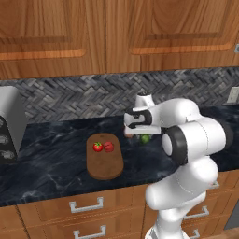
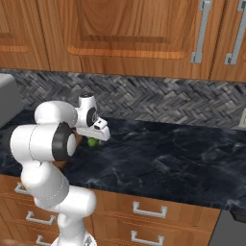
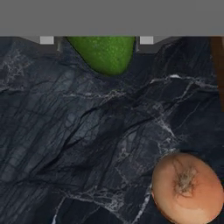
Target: Place the avocado, onion, tomato, and bell pepper on the cutting board.
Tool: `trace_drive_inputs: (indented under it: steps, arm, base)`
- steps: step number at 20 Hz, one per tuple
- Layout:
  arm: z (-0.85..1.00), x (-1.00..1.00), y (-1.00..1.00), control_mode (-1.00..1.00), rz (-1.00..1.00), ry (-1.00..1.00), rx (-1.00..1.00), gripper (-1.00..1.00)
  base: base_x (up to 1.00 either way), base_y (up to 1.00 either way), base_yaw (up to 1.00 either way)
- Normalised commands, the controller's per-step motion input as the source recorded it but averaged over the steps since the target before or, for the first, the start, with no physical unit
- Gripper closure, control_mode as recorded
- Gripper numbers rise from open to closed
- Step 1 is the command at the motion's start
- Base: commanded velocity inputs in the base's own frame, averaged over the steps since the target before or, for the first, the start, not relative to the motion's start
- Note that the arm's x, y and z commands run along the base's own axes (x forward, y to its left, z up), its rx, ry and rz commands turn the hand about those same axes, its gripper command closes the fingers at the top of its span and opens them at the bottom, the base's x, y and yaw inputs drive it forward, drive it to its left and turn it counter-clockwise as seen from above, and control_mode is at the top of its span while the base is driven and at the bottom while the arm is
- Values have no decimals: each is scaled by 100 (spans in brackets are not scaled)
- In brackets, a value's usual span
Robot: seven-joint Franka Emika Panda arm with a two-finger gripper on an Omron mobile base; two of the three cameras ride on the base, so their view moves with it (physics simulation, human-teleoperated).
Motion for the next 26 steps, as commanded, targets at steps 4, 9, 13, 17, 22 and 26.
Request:
trace_drive_inputs:
  steps: [4,9,13,17,22,26]
  arm:
    - [35,-25,40,-100,-6,0,0,100]
    - [15,-9,58,-100,-4,0,0,100]
    - [0,0,66,-100,-1,0,0,100]
    - [0,0,59,-100,0,2,0,100]
    - [0,-13,59,-100,0,6,0,100]
    - [0,0,52,-100,0,6,0,100]
  base:
    - [0,0,0]
    - [0,0,0]
    - [0,0,0]
    - [0,0,0]
    - [0,0,0]
    - [0,0,0]
